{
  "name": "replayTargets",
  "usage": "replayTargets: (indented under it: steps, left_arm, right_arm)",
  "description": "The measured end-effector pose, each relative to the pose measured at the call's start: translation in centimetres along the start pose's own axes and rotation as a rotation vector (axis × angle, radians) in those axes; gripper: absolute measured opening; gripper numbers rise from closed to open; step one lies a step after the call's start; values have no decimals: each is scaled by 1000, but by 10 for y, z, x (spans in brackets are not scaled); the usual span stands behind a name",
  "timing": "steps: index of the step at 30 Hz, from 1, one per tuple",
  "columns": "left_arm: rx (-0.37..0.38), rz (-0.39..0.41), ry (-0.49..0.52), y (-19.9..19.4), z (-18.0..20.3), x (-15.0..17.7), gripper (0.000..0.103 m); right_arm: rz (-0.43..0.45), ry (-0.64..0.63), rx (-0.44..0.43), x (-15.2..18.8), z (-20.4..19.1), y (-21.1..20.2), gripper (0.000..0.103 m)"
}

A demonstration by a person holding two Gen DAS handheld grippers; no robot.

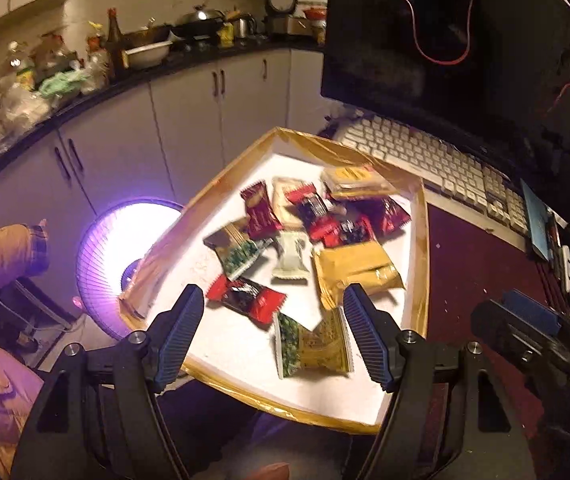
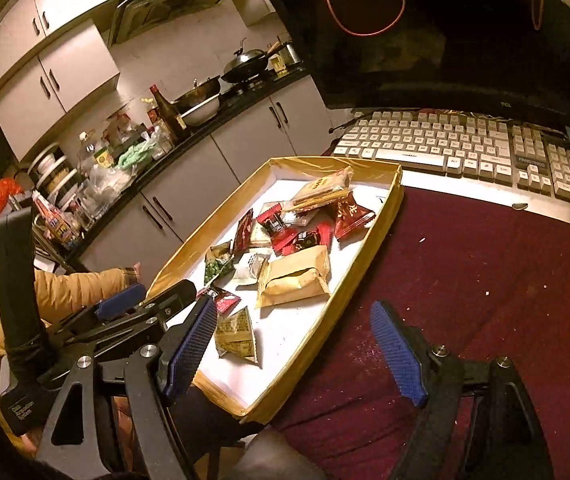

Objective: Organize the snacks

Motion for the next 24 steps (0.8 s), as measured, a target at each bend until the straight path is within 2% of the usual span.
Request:
replayTargets:
  steps: [4,24]
  left_arm:
    - [-32,5,12,1,-3,2,72]
    - [-36,3,16,5,-11,1,72]
  right_arm:
    - [-9,-18,1,1,-6,4,81]
    - [-12,-27,30,1,-8,11,81]
Point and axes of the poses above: each gripper's, at about its wrist camera, not at the fingertips, and y roughly the way its jaws point, z to its right, x to its underside, the point moved 3 cm from there along y, roughly the way its jaws point, and after that the axes turned 8 degrees about y, right-handed, at the moved point
